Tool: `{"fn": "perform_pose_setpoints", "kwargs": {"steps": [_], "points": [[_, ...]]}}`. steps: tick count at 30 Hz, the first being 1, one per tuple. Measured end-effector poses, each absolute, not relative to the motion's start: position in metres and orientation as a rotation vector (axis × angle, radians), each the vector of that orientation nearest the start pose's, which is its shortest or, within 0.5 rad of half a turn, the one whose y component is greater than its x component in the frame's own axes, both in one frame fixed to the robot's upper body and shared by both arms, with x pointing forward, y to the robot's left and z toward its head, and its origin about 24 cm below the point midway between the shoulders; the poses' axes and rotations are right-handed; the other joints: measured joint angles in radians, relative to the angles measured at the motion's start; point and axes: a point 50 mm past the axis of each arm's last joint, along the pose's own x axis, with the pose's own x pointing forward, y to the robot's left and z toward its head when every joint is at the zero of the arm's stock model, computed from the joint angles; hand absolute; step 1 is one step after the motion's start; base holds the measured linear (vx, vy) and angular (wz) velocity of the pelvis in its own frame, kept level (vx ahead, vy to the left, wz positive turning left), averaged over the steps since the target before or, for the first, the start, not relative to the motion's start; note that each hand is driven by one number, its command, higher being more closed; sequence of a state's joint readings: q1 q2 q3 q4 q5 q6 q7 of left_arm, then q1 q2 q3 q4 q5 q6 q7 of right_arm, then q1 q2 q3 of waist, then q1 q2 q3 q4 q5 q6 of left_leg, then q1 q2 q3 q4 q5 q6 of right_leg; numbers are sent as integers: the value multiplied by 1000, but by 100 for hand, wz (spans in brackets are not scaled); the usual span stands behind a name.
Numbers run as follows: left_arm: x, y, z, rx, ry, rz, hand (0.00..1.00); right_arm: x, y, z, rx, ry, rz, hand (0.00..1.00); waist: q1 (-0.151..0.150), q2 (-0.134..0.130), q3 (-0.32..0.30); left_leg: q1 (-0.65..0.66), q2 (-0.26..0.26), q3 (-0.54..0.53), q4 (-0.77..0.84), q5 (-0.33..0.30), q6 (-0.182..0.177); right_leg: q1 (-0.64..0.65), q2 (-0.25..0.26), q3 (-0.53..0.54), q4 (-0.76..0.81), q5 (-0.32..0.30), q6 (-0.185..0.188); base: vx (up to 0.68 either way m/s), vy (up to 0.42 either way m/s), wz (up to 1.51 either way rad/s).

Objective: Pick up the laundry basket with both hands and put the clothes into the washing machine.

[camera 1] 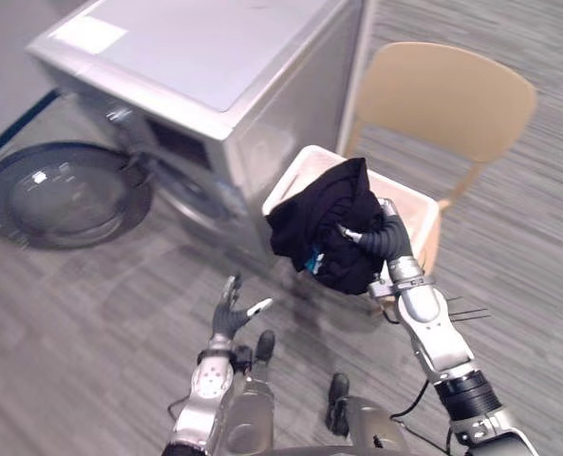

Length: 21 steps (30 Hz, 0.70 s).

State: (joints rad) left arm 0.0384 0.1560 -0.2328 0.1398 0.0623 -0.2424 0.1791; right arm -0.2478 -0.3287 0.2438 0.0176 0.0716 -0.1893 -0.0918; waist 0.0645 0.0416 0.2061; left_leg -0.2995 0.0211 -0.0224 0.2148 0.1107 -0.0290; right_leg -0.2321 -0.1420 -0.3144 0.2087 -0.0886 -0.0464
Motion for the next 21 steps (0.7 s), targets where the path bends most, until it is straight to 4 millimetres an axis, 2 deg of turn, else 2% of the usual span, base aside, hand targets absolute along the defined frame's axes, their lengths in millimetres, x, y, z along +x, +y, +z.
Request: {"fn": "perform_pose_setpoints", "kwargs": {"steps": [1,3,4,5,6,8,12,13,17,19,21], "points": [[236,134,22,231,-99,-98,0,285,-130,110,-239,-365,268,100,-3,2,-4,86,5,14,-55,-44,-32,20,7,1,-46,19,20,-122,19,15],[237,123,26,261,-132,-160,0,283,-122,108,-232,-355,340,100,-14,59,-52,219,51,10,-259,-50,-42,28,55,-9,-95,52,47,-78,76,23],[241,112,32,280,-165,-207,0,283,-119,108,-218,-355,358,100,-26,70,-59,234,82,9,-301,-73,-50,28,79,-26,-104,74,51,-53,83,27],[243,107,34,293,-181,-231,0,284,-118,108,-212,-353,362,100,-23,60,-59,234,86,9,-305,-78,-48,29,84,-26,-108,81,50,-77,77,17],[244,101,35,312,-193,-271,0,282,-110,106,-172,-344,394,100,-21,27,-66,230,81,12,-295,-78,-47,33,81,-15,-115,103,47,-65,66,2],[246,92,34,342,-201,-315,0,279,-99,105,-129,-334,452,100,-26,7,-77,251,69,16,-286,-78,-47,62,75,7,-125,113,45,-37,86,4],[259,85,47,369,-260,-329,0,278,-74,114,-42,-357,551,100,-24,7,-86,280,62,46,-278,-83,-42,95,76,41,-156,141,56,-79,57,-16],[265,83,48,383,-263,-335,100,277,-68,114,-14,-353,581,100,-25,7,-86,279,64,51,-273,-83,-42,105,82,47,-182,159,51,-96,23,-19],[273,76,51,433,-277,-337,100,272,-59,110,58,-318,629,100,-33,8,-87,280,73,54,-265,-83,-42,132,102,62,-249,203,36,-59,-14,-14],[273,77,51,432,-278,-308,100,271,-56,109,102,-298,644,100,-49,8,-89,278,79,56,-264,-83,-46,149,116,67,-299,230,30,-35,-26,-11],[274,76,51,428,-278,-298,100,270,-56,107,134,-282,646,100,-53,9,-90,281,85,61,-261,-84,-52,156,125,72,-309,237,27,-16,-18,-9]]}}
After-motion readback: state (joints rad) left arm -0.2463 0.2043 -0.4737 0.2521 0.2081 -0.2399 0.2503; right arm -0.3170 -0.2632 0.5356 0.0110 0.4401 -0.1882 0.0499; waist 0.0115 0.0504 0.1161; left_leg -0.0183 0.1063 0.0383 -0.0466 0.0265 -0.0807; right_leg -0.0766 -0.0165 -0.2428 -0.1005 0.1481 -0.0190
